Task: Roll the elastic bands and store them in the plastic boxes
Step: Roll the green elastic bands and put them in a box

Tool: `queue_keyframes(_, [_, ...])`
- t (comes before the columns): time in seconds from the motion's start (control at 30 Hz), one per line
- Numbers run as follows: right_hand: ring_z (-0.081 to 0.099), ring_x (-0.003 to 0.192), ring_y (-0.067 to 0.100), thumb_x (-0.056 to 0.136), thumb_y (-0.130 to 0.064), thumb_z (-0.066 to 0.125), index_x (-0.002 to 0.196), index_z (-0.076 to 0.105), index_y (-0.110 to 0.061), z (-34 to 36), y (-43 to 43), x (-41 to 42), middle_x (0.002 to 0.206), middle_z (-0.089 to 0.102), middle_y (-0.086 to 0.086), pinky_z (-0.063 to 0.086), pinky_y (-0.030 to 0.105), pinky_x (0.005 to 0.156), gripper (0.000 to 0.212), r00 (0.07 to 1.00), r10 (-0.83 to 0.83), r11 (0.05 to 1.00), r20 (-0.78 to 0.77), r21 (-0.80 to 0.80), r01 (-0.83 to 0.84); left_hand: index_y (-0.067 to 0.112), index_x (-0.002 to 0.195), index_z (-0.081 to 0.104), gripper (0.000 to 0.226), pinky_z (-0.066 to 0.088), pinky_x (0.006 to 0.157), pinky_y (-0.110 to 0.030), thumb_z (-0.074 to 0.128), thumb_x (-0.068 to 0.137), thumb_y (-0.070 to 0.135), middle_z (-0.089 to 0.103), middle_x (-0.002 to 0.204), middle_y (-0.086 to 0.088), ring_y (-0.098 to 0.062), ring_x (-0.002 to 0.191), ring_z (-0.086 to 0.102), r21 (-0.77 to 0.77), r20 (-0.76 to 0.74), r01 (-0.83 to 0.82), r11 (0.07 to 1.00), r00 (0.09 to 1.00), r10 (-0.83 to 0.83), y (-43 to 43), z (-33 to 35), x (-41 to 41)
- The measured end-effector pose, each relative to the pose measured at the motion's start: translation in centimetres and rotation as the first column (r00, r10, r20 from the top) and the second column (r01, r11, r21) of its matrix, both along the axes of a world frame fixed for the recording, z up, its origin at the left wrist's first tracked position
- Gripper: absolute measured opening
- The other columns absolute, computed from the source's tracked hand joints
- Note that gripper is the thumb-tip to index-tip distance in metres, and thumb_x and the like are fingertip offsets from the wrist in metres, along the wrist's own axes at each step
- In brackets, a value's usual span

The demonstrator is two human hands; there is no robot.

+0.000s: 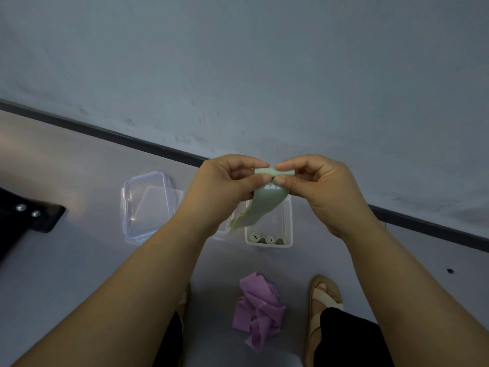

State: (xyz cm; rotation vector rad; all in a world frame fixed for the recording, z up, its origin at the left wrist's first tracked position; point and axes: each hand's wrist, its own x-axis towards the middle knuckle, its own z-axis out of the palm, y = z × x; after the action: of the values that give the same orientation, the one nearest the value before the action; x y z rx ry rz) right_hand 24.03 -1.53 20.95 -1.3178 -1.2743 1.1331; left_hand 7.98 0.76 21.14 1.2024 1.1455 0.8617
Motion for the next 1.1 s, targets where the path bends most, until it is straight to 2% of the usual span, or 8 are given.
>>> queue_keyframes(0.1, [0.068, 0.078, 0.007, 0.070, -0.011, 0.073, 0.084, 0.068, -0.024, 0.01, 0.01, 0.09, 0.078, 0.071, -0.009, 0.056, 0.023, 0.076, 0.021, 0.999, 0.027, 0.999, -0.020, -0.016, -0.027, 0.015, 0.087, 0.069, 0.015, 0.059, 0.072, -0.028, 0.070, 0.078, 0.003, 0.072, 0.082, -0.010, -0.016, 0.075, 0.069, 0.010, 0.015, -0.014, 1.000, 1.000, 0.014, 0.03, -0.01, 0.06])
queue_keyframes(0.2, [0.069, 0.085, 0.011, 0.062, -0.030, 0.069, 0.098, 0.063, -0.029, -0.17, 0.06, 0.25, 0.086, 0.070, -0.004, 0.057, 0.027, 0.079, 0.036, 0.997, 0.056, 0.994, -0.056, -0.086, -0.060, 0.015, 0.086, 0.069, 0.017, 0.058, 0.072, -0.026, 0.069, 0.078, 0.000, 0.071, 0.083, -0.013, -0.016, 0.076, 0.068, 0.021, 0.035, -0.036, 0.999, 0.999, 0.035, 0.08, -0.05, -0.01])
queue_keyframes(0.3, [0.068, 0.081, 0.013, 0.066, -0.036, 0.063, 0.095, 0.064, -0.026, -0.16, 0.01, 0.10, 0.089, 0.069, 0.003, 0.058, 0.028, 0.076, 0.031, 0.998, 0.033, 0.993, -0.055, -0.111, -0.039, 0.015, 0.084, 0.069, 0.018, 0.058, 0.073, -0.026, 0.070, 0.077, -0.001, 0.072, 0.079, -0.008, -0.015, 0.075, 0.069, 0.026, 0.040, -0.039, 0.999, 0.998, 0.038, 0.14, -0.13, -0.07])
queue_keyframes(0.4, [0.069, 0.076, 0.011, 0.074, -0.031, 0.062, 0.090, 0.066, -0.017, -0.19, 0.10, -0.01, 0.084, 0.071, 0.000, 0.057, 0.023, 0.070, 0.022, 0.998, 0.000, 0.992, -0.060, -0.129, -0.008, 0.016, 0.083, 0.070, 0.019, 0.058, 0.072, -0.026, 0.071, 0.076, -0.002, 0.072, 0.075, -0.003, -0.013, 0.074, 0.070, 0.030, 0.031, -0.032, 0.999, 0.999, 0.031, 0.09, -0.20, 0.00])
queue_keyframes(0.5, [0.067, 0.073, 0.010, 0.082, -0.016, 0.064, 0.085, 0.067, -0.018, -0.38, 0.25, 0.08, 0.081, 0.070, 0.001, 0.058, 0.024, 0.070, 0.005, 1.000, -0.009, 0.994, -0.021, -0.112, 0.007, 0.015, 0.082, 0.070, 0.020, 0.058, 0.072, -0.025, 0.070, 0.076, -0.004, 0.072, 0.075, -0.001, -0.012, 0.073, 0.070, 0.033, 0.029, -0.021, 0.999, 0.999, 0.020, 0.00, -0.17, 0.13])
queue_keyframes(0.73, [0.066, 0.070, 0.008, 0.064, -0.025, 0.068, 0.081, 0.068, -0.022, -0.26, 0.24, 0.31, 0.068, 0.068, -0.008, 0.059, 0.030, 0.073, 0.018, 0.995, -0.031, 0.997, -0.093, -0.074, 0.024, 0.021, 0.098, 0.066, 0.030, 0.057, 0.076, -0.028, 0.071, 0.076, 0.001, 0.073, 0.081, -0.005, -0.016, 0.081, 0.070, -0.005, 0.066, 0.011, 1.000, 0.998, -0.011, 0.04, -0.05, 0.16])
queue_keyframes(0.87, [0.065, 0.069, 0.004, 0.067, -0.018, 0.069, 0.080, 0.067, -0.022, -0.22, 0.17, 0.32, 0.063, 0.065, -0.013, 0.058, 0.030, 0.076, 0.014, 0.996, -0.036, 0.998, -0.081, -0.054, 0.032, 0.013, 0.094, 0.068, 0.018, 0.058, 0.078, -0.031, 0.072, 0.076, 0.011, 0.071, 0.075, -0.003, -0.018, 0.080, 0.071, -0.035, 0.033, 0.019, 0.999, 0.999, -0.018, 0.22, -0.08, 0.12])
queue_keyframes(1.1, [0.065, 0.069, 0.005, 0.073, -0.003, 0.071, 0.076, 0.068, -0.023, -0.18, 0.17, 0.15, 0.063, 0.066, -0.013, 0.058, 0.031, 0.078, 0.021, 0.998, -0.030, 0.999, -0.047, -0.022, 0.029, 0.012, 0.087, 0.068, 0.014, 0.057, 0.069, -0.023, 0.071, 0.077, 0.003, 0.072, 0.080, -0.007, -0.013, 0.074, 0.070, 0.029, 0.013, 0.006, 1.000, 1.000, -0.007, 0.20, 0.00, 0.03])
